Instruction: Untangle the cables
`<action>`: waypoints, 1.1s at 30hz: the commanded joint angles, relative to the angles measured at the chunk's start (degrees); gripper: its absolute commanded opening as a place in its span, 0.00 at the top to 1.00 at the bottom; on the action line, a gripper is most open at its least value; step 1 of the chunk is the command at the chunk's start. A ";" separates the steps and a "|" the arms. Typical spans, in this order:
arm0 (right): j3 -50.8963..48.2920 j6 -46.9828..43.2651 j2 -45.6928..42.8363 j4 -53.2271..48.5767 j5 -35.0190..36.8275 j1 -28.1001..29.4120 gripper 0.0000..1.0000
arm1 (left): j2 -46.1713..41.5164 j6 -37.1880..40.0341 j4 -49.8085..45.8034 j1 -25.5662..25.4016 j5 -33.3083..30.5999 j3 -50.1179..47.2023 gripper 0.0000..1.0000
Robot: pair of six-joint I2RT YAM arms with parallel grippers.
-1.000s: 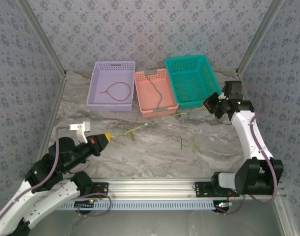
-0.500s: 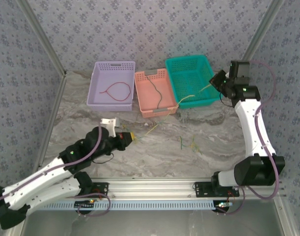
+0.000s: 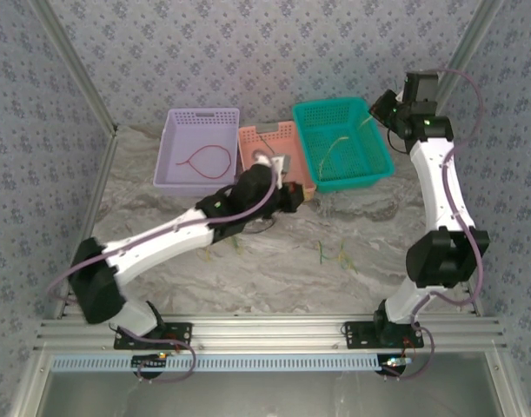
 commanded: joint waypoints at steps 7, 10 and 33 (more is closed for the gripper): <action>16.78 -3.41 17.27 0.42 2.53 -0.76 1.00 | 30.08 0.43 3.01 7.71 9.09 27.94 1.00; 22.44 -3.72 23.61 -0.33 2.72 -0.61 1.00 | 40.14 -1.00 2.65 8.78 12.52 39.27 1.00; 37.17 -6.14 44.22 -8.46 1.16 2.42 0.79 | 61.30 4.19 -25.71 7.95 13.08 80.67 0.34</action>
